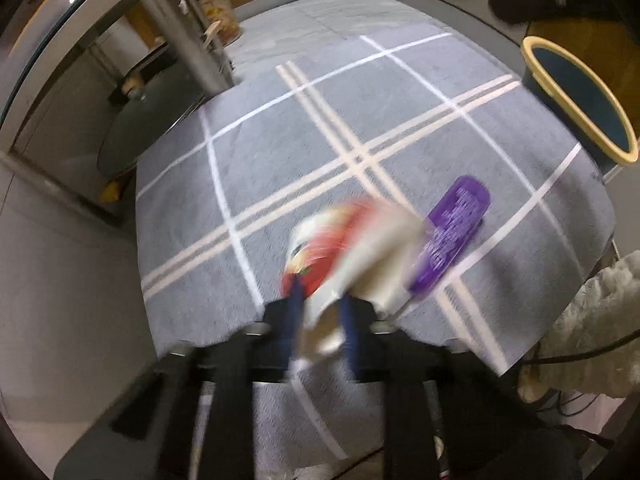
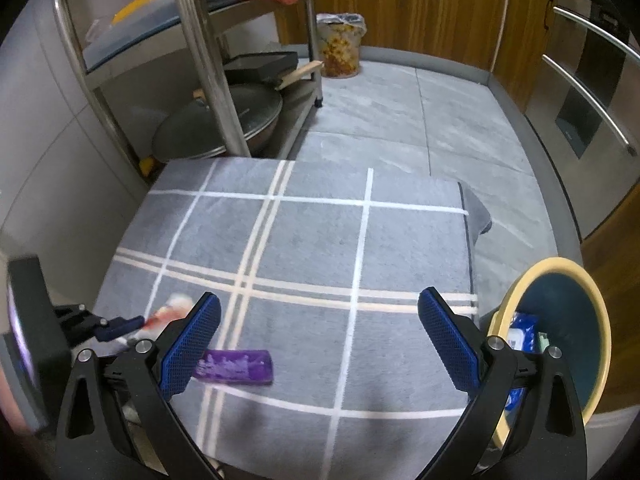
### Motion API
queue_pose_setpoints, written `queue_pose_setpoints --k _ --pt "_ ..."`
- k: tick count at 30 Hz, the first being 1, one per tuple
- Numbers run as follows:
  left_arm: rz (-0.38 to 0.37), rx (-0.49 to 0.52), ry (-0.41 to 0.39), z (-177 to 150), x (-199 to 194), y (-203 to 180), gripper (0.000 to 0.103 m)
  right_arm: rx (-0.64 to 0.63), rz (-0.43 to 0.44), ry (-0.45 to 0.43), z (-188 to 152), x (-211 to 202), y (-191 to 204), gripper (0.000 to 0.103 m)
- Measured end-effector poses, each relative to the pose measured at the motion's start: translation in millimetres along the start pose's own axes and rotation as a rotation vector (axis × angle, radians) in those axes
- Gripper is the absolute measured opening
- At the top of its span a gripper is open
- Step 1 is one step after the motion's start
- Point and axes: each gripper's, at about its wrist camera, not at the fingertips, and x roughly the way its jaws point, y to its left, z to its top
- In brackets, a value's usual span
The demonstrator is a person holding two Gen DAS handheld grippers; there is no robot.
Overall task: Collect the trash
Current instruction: 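Grasp the white paper cup rim with the left gripper while the right grasps the purple spray bottle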
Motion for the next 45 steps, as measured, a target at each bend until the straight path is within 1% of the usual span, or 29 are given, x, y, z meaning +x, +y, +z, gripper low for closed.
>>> queue_pose_setpoints --k 2,6,10,12,15,17,19,24,27,29,33,35,36,38,39,40,41,45 --pt "-0.013 -0.012 -0.023 9.8 -7.1 3.8 0.003 -0.032 0.019 0.011 0.4 4.6 -1.5 0.098" --pt "-0.046 -0.077 -0.062 27.1 -20.7 17.6 0.003 -0.129 0.093 0.037 -2.5 13.1 7.0 0.098" --pt "-0.062 -0.139 -0.087 40.2 -35.2 36.1 0.003 -0.283 0.173 0.079 -11.1 22.2 36.1 0.098" --pt "-0.075 -0.166 -0.101 44.5 -44.0 46.4 0.003 -0.399 0.198 0.106 -19.3 28.2 57.5 0.098" --pt "-0.072 -0.201 -0.112 47.8 -55.5 63.2 0.003 -0.547 0.191 0.124 -30.4 38.2 82.5 0.098" --pt "-0.076 -0.22 -0.101 46.7 -57.0 71.5 0.003 -0.592 0.184 0.138 -33.6 47.1 91.8 0.097" --pt "-0.071 -0.229 -0.09 44.1 -54.1 77.5 0.003 -0.61 0.18 0.147 -34.1 54.1 96.1 0.096" --pt "-0.084 -0.271 -0.058 42.6 -37.0 92.7 0.003 -0.669 0.157 0.138 -31.3 75.6 114.1 0.095" --pt "-0.102 -0.307 -0.045 44.5 -27.3 101.4 0.003 -0.696 0.15 0.147 -30.2 86.5 118.6 0.09" --pt "-0.109 -0.323 -0.038 44.7 -22.9 103.8 0.003 -0.706 0.149 0.172 -31.6 95.7 120.9 0.081" --pt "-0.115 -0.327 -0.022 47.5 -16.2 105.3 0.003 -0.734 0.165 0.207 -35.9 107.7 123.0 0.077" --pt "-0.12 -0.327 -0.017 49.4 -13.6 105.1 0.003 -0.757 0.16 0.222 -38.9 112.2 124.4 0.069" --pt "-0.12 -0.326 -0.016 50.0 -12.9 104.6 0.003 -0.762 0.157 0.229 -39.7 113.9 124.7 0.067" --pt "-0.119 -0.319 -0.014 51.7 -11.5 103.3 0.003 -0.762 0.158 0.238 -39.9 115.6 124.7 0.056" --pt "-0.119 -0.316 -0.014 52.1 -10.8 103.7 0.003 -0.756 0.162 0.244 -39.2 116.1 124.1 0.053" --pt "-0.117 -0.311 -0.015 53.1 -10.7 102.6 0.003 -0.753 0.165 0.251 -38.5 116.6 123.6 0.045" --pt "-0.115 -0.308 -0.015 53.6 -11.2 102.0 0.003 -0.752 0.165 0.253 -38.6 116.6 123.6 0.04" --pt "-0.113 -0.303 -0.015 54.2 -10.7 99.5 0.003 -0.746 0.159 0.258 -38.6 113.9 122.4 0.039"
